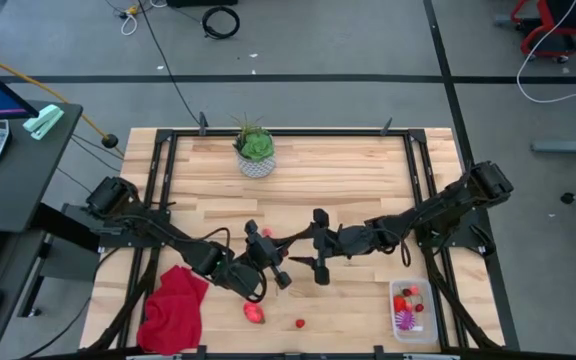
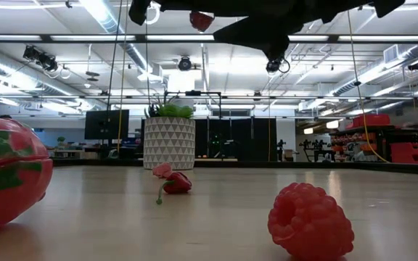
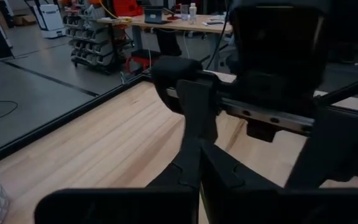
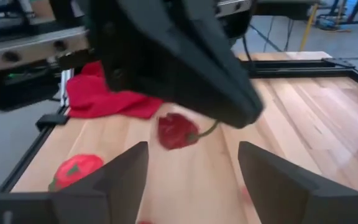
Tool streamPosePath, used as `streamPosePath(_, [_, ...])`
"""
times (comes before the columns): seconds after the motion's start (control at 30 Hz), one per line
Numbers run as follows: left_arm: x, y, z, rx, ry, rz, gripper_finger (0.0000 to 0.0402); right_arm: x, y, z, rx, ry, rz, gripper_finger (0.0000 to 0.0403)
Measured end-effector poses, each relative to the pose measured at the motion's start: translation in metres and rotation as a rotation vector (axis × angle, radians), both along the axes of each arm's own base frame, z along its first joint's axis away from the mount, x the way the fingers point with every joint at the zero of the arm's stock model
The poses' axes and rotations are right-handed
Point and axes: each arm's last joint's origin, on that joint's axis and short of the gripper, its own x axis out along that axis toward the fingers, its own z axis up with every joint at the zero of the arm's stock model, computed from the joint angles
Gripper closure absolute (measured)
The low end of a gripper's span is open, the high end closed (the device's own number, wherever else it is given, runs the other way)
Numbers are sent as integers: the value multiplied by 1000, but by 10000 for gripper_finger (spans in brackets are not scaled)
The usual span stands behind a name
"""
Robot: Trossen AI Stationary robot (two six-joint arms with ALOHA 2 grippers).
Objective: Pick and placing Produce into tupperware
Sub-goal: Put the red cherry into the transparent container
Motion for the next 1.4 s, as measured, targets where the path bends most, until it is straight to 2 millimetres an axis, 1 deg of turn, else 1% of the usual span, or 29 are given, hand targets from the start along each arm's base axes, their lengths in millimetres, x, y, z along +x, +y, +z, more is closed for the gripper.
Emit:
streamPosePath(0.13, [3,3,-3,-2,10,-3,397,2,-1,5,24,-47,9,143])
streamPosePath(0.37, [7,8,-2,-6,13,-23,394,2,0,5,37,-52,21,149])
streamPosePath(0.47, [8,8,0,8,4,-30,396,2,0,5,43,-53,25,149])
streamPosePath(0.6, [9,8,3,31,-3,-30,390,2,1,5,44,-50,32,149])
streamPosePath(0.73, [10,8,7,52,-16,-37,397,2,1,4,43,-47,32,149])
streamPosePath(0.93, [9,8,7,52,-15,-39,392,2,0,4,42,-46,29,157])
streamPosePath(1.03, [10,8,7,49,-15,-48,397,2,0,4,42,-47,28,166])
streamPosePath(1.17, [11,6,9,38,-38,-74,390,2,0,4,42,-46,25,184])
streamPosePath(1.3, [11,6,10,42,-38,-82,396,2,-1,4,41,-46,24,211])
streamPosePath(1.4, [11,6,10,47,-37,-83,393,2,-1,4,41,-46,24,236])
